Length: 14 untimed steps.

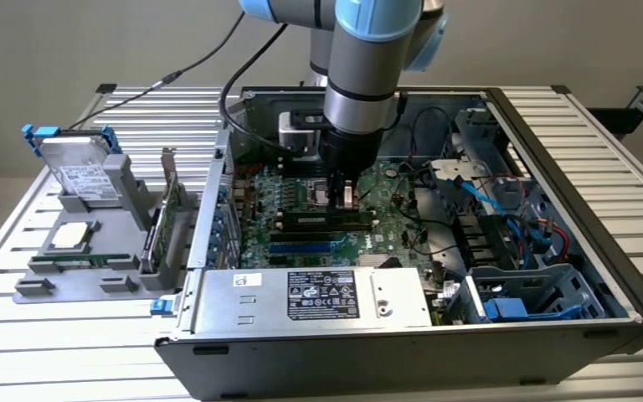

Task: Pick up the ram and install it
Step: 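Insert the ram into the slot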

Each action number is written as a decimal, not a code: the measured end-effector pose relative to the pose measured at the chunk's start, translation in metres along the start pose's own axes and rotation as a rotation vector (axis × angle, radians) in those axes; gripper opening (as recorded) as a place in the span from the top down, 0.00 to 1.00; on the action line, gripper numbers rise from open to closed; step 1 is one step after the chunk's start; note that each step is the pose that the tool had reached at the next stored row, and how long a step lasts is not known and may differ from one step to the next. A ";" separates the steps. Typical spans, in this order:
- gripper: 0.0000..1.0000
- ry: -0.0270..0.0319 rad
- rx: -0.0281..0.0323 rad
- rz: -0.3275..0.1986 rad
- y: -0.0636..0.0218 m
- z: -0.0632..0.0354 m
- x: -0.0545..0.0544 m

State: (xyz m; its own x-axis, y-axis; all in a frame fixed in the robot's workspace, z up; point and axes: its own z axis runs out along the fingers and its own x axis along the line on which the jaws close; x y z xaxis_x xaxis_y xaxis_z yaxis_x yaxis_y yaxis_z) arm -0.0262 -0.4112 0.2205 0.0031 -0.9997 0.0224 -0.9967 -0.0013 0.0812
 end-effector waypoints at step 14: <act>0.85 0.0011 -0.0008 0.013 0.0005 0.0016 0.000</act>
State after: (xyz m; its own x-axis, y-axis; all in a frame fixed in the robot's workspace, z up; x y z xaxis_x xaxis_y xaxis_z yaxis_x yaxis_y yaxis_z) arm -0.0268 -0.4112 0.2190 -0.0097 -0.9997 0.0246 -0.9966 0.0116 0.0817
